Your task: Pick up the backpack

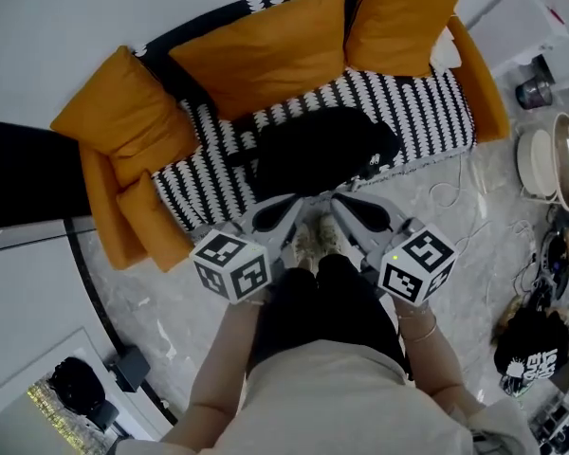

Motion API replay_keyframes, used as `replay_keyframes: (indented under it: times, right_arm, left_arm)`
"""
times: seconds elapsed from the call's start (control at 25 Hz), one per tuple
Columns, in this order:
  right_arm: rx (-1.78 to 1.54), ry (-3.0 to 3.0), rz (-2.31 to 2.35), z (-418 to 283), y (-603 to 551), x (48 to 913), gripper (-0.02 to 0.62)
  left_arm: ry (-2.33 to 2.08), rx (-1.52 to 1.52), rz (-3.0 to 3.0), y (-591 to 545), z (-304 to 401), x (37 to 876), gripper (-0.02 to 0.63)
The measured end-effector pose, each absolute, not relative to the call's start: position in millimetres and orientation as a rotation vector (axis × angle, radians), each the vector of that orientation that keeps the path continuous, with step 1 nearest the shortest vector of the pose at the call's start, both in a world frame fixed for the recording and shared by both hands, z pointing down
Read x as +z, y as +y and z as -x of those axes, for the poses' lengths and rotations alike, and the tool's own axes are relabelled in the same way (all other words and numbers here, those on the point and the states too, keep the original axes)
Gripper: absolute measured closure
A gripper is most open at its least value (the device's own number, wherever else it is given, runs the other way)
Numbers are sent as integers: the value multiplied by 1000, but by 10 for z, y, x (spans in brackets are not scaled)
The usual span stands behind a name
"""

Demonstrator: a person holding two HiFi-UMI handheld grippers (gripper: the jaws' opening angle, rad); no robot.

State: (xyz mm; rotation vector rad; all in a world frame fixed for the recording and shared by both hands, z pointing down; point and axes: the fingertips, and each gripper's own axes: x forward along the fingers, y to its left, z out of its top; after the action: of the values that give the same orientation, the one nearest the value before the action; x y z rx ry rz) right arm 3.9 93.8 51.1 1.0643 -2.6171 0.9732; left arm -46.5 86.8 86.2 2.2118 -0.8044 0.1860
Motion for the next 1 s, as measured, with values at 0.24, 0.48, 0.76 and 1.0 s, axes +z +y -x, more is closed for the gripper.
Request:
replay_keyframes:
  times: [0.24,0.48,0.76,1.0]
  right_arm:
    - [1035,-2566,-1019,-109,914,832,592]
    - [1105,-2508,-981,-109,988,1213,592]
    - [1153,-2453,-1021,-254,916,1755,592]
    - [1174,-2405,-1071,-615,902,2356,592]
  left_arm:
    - [-829,202,-2111,899,426,1271,598]
    - [-862,213,-2058,959,350,1684,598]
    - [-981,213,-1980,949,495,2264,598]
    - [-1038,185,-1941,791,529,2800,598]
